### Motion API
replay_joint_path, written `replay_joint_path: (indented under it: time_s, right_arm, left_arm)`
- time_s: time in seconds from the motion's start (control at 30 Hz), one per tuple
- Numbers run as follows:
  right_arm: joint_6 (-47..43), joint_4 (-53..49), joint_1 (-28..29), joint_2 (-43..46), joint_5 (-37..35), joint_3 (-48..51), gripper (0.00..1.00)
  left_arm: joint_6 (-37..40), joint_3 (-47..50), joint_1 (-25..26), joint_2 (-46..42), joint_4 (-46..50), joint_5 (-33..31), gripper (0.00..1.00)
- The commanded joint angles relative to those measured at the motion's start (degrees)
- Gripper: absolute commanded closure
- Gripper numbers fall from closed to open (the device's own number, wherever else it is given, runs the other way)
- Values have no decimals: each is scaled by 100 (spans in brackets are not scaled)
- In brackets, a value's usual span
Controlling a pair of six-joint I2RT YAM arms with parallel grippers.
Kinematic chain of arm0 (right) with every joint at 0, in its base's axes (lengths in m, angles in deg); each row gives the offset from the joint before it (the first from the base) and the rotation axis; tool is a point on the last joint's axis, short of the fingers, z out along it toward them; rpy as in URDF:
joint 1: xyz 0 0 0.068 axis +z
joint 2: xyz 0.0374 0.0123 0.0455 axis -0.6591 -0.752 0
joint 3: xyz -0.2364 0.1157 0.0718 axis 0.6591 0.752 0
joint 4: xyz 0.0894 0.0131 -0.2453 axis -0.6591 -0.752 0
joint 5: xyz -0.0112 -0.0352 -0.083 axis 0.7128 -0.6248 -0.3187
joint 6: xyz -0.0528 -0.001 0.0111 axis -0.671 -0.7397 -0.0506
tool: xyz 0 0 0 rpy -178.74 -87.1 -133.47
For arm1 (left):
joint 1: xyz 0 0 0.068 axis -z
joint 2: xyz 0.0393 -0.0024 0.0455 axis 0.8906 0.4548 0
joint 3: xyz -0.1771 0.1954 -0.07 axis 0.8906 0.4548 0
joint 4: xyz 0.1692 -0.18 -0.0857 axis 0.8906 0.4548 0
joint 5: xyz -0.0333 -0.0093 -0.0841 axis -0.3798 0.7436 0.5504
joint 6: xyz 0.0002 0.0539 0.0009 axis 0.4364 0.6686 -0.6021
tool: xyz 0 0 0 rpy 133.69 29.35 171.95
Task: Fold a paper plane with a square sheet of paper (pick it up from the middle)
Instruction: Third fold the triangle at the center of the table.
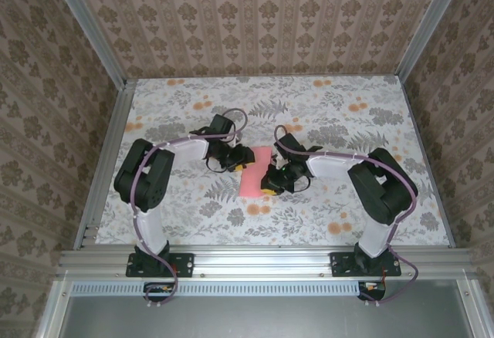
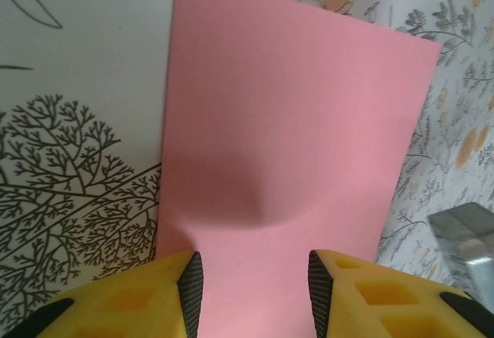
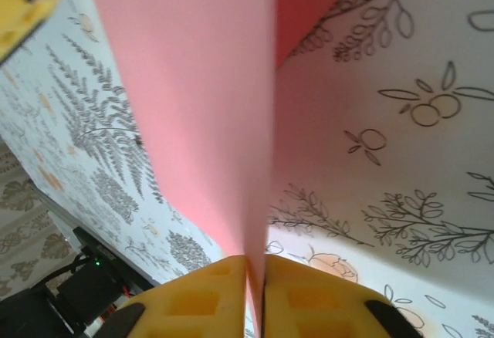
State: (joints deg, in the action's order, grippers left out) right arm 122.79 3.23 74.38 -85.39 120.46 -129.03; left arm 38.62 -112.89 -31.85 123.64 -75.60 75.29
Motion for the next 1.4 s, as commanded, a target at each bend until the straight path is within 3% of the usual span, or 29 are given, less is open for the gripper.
replay_joint_path:
  time_s: [0.0,0.27,0.6,1.37]
  right_arm:
    - [319,195,-24,287,155,191,80]
    - [772,576,-19,502,124,558,81]
    - [1042,837,-18,609,46,564,95]
    - [937,656,-19,-454,-320,-551,96]
  left_arm:
    - [108,-135,11,157,173,-93,57]
    - [82,-107,20,221,195,-156,58]
    - [108,-55,29,212,165,-165,58]
    - [39,16,29,94,111,-172,59]
